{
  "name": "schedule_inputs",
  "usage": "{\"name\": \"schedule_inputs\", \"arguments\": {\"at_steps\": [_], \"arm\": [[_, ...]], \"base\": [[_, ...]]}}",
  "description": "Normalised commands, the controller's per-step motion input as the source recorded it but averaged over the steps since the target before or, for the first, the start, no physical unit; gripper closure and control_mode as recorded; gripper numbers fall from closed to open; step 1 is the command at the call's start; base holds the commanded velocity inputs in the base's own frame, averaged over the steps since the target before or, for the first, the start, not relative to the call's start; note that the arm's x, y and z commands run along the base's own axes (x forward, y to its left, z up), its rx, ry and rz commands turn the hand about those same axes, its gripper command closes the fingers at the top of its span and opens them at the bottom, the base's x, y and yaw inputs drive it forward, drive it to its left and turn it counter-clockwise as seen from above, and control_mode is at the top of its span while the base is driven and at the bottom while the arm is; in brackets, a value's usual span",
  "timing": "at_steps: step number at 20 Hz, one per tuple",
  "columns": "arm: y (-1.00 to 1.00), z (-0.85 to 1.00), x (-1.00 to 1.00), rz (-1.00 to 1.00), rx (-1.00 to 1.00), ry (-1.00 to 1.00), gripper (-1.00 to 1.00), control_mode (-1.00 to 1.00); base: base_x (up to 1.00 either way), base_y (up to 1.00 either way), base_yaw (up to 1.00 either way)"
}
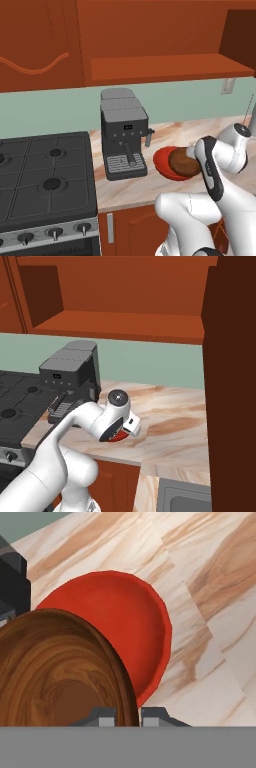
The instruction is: Pick up the bowls on the counter and stack them on top of one another in the open cabinet. Place the smaller bowl on top of the larger bowl.
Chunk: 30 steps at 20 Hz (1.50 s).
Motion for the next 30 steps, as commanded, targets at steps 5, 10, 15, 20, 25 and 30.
{"name": "schedule_inputs", "arguments": {"at_steps": [5, 10, 15, 20, 25, 30], "arm": [[0.0, -0.09, 0.12, 0.0, -0.01, 0.0, 1.0, -1.0], [0.0, -0.02, 0.19, 0.0, 0.0, 0.0, 1.0, -1.0], [-0.01, 0.0, 0.22, 0.0, 0.0, 0.0, 1.0, -1.0], [-0.01, -0.04, 0.19, 0.0, 0.0, 0.0, 1.0, -1.0], [0.0, -0.13, 0.13, 0.0, 0.0, 0.0, 1.0, -1.0], [0.0, -0.16, 0.13, 0.0, -0.01, 0.0, 1.0, -1.0]], "base": [[0.0, 0.0, 0.0], [0.0, 0.0, 0.0], [0.0, 0.0, 0.0], [0.0, 0.0, 0.0], [0.0, 0.0, 0.0], [0.0, 0.0, 0.0]]}}
